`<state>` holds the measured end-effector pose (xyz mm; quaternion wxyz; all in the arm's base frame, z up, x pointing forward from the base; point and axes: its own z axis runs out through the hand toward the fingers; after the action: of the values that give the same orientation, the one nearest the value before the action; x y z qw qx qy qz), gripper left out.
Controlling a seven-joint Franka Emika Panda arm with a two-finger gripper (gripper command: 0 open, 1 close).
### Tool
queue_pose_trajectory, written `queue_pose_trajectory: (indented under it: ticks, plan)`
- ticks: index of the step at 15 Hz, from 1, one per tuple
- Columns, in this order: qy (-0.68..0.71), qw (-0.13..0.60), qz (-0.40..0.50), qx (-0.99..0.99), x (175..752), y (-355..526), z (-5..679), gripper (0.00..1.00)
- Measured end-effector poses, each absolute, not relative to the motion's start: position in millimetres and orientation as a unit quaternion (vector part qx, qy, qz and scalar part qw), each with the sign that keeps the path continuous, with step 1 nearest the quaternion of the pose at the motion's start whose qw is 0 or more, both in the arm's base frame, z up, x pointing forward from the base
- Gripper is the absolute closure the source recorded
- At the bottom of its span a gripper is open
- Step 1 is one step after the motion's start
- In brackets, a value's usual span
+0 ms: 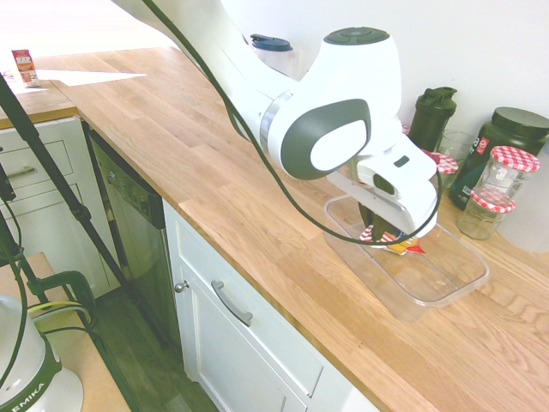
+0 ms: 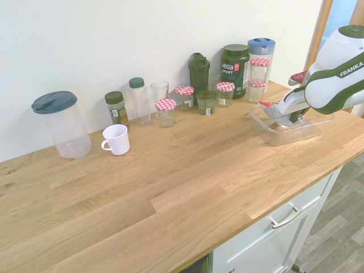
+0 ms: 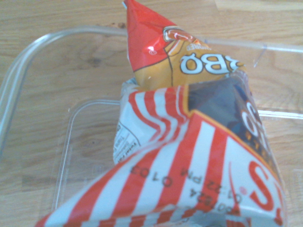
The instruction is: Put the chip bag into the container
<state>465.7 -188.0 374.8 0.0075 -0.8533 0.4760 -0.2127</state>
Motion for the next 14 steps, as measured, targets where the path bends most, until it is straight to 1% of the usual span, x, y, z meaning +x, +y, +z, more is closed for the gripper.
queue_pose_trajectory:
  ticks: [9, 12, 14]
  plan:
    - [0.480, 0.019, -0.218, -0.849, 465, -187, 379, 0.00]
    - [0.475, 0.033, -0.244, -0.845, 455, -184, 412, 0.00]
    - [0.471, 0.045, -0.260, -0.842, 438, -175, 437, 0.00]
